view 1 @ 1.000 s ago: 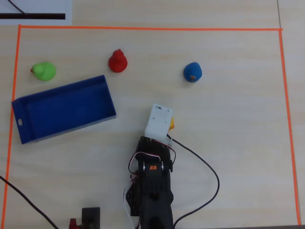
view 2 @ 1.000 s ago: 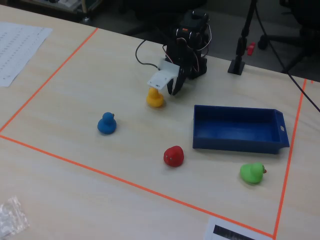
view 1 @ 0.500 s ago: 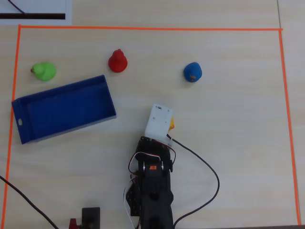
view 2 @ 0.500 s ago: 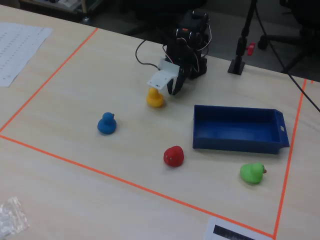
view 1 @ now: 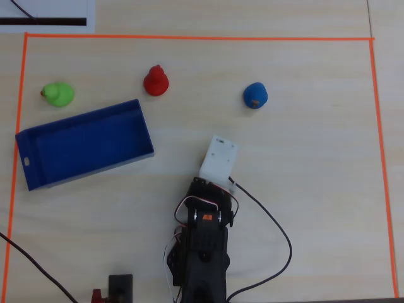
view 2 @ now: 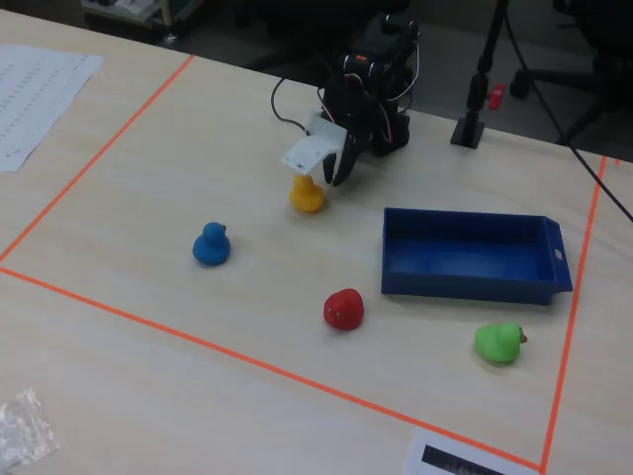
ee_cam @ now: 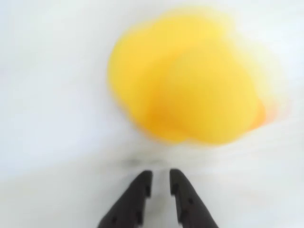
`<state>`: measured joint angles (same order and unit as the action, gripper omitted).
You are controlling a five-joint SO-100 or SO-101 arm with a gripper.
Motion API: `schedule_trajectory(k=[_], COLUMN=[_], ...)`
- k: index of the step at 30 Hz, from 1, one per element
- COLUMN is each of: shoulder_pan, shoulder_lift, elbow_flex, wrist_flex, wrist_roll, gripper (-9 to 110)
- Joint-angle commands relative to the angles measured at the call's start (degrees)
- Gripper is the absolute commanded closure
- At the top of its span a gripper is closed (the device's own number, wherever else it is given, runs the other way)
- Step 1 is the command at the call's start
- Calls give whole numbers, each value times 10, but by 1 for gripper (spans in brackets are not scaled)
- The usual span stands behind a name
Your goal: Grasp blue duck and put it into box.
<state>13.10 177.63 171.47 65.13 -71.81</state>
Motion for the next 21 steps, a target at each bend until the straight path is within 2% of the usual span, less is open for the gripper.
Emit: schedule_trajectory(k=[1,7,11,16,21], shoulder_pan=[103,208,264,323,336], shoulder_lift=[-175,-362,-446,-541,-610], elbow_flex=[-218,-472,-571,-630,-608], wrist_flex=[-89,-227,-305,-395,-471], wrist_roll=[-4,7,7,4,-22], gripper=[96,82,74,67,66])
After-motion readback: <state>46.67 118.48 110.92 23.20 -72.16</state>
